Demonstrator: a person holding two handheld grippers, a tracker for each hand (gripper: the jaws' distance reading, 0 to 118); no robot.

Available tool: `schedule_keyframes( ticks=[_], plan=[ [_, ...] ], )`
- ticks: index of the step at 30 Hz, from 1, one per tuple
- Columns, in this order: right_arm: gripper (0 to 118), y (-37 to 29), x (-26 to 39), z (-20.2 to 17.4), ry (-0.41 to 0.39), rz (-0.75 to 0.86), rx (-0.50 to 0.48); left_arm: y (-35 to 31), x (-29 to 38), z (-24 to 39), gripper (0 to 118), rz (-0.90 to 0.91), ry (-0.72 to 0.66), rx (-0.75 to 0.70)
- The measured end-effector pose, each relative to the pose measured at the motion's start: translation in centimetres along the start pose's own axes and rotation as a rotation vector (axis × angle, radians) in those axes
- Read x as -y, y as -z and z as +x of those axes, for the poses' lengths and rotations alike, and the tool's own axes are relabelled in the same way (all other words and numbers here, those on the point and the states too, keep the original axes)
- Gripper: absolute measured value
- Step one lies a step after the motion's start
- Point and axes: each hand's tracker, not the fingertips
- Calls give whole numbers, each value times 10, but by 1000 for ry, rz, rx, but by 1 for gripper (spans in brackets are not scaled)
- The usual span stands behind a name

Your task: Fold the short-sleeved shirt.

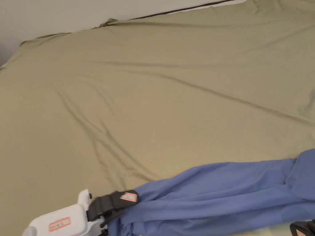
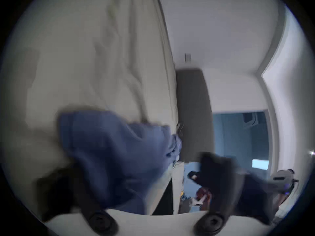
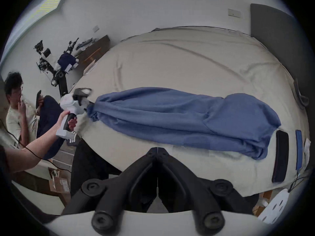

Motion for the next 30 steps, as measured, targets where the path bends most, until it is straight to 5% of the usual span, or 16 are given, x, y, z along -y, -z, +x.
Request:
schedule_keyframes(
  ticks=[1, 2, 3, 5, 15, 18, 20, 25, 27, 29, 30],
  plan=[
    [2, -1, 0, 1, -5, 0, -1, 12, 5, -2, 20, -19, 6, -48],
    [2, -2, 0, 2, -8, 1, -3, 25, 7, -10, 13, -38, -85, -68],
    [2, -4, 1, 4, -9, 2, -2, 28, 9, -19, 14, -22, -192, -45],
    [2, -10, 3, 7, -20, 0, 16, 18, 13, -16, 13, 77, -177, 84],
    [2, -35, 0, 16, -45, 17, 102, -104, 16, 17, 13, 231, -144, -15],
    [2, -43, -7, 21, -57, 40, 126, -143, 12, 37, 13, 263, -74, -276],
    [2, -49, -9, 26, -44, 70, 128, -143, 11, 70, 13, 261, 49, -624],
    [2, -56, -3, 34, -19, 105, 117, -46, 29, 157, 14, 140, 478, -1104],
    [2, -59, 3, 37, -11, 113, 101, 5, 36, 177, 13, 73, 592, -1087],
    [2, -61, 10, 41, 0, 118, 85, 53, 37, 181, 14, -29, 553, -881],
    [2, -63, 14, 43, 8, 120, 78, 47, 26, 182, 14, -166, 667, -1389]
  ],
)
